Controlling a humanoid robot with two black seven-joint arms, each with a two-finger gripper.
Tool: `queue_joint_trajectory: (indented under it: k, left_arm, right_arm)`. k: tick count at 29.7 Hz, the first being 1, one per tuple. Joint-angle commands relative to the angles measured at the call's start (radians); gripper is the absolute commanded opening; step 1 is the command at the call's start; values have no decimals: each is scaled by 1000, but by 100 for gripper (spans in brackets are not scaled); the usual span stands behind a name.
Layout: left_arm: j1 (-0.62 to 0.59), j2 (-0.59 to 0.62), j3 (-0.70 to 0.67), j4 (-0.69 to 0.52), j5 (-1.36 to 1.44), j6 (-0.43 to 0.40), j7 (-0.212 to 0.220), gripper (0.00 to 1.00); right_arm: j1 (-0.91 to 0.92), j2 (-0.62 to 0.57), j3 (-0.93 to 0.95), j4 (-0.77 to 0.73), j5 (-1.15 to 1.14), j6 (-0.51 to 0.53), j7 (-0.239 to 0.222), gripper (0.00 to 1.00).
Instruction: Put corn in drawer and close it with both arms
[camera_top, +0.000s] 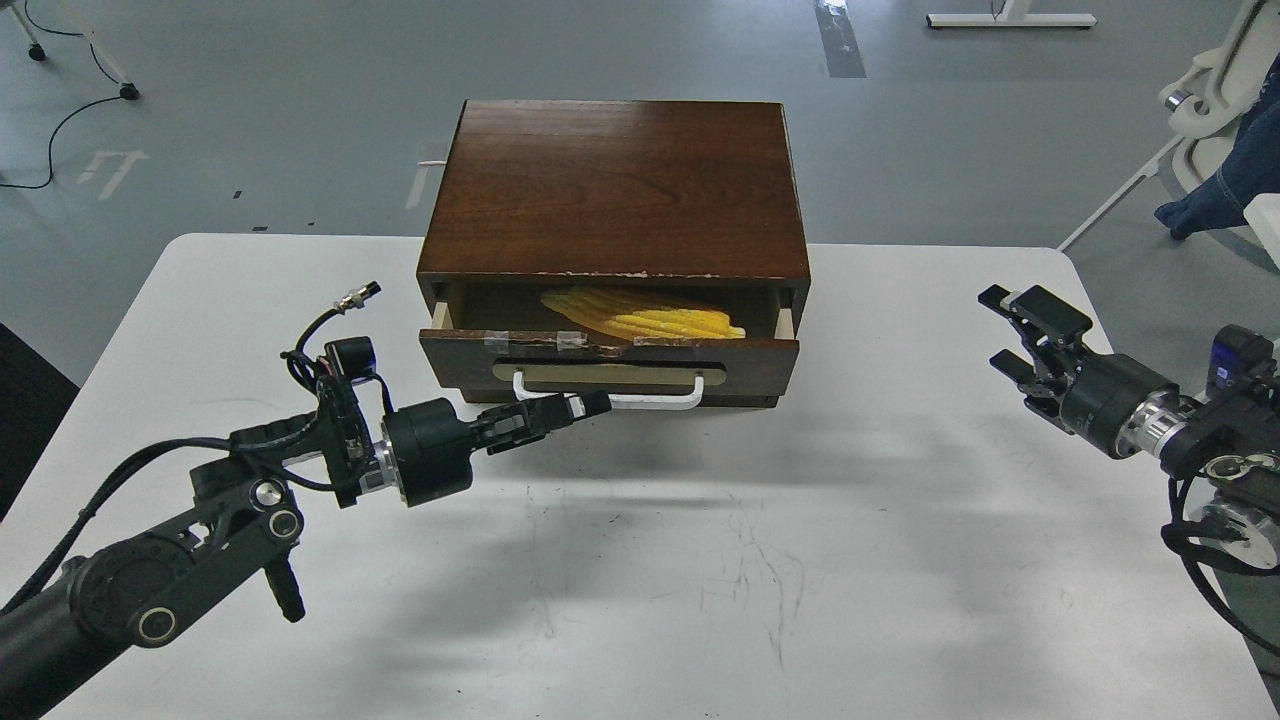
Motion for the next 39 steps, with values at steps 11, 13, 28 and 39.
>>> queue_joint_trajectory:
  k: [11,13,28,39]
  left_arm:
    - [-34,-3,9,68,5,29,0,0]
    - [-39,-3,9,75,5,32,0,0]
    - [-103,-47,12,154,5,84,0,0]
    - [-97,3,23,56,-23,-15,0,0]
  right_arm:
    - [-2,0,1,1,0,-1,0,99]
    - [-2,0,-1,1,0,-1,0,99]
    - [-8,0,1,3,0,-1,0,99]
    - [-16,0,2,4,0,-1,0,99]
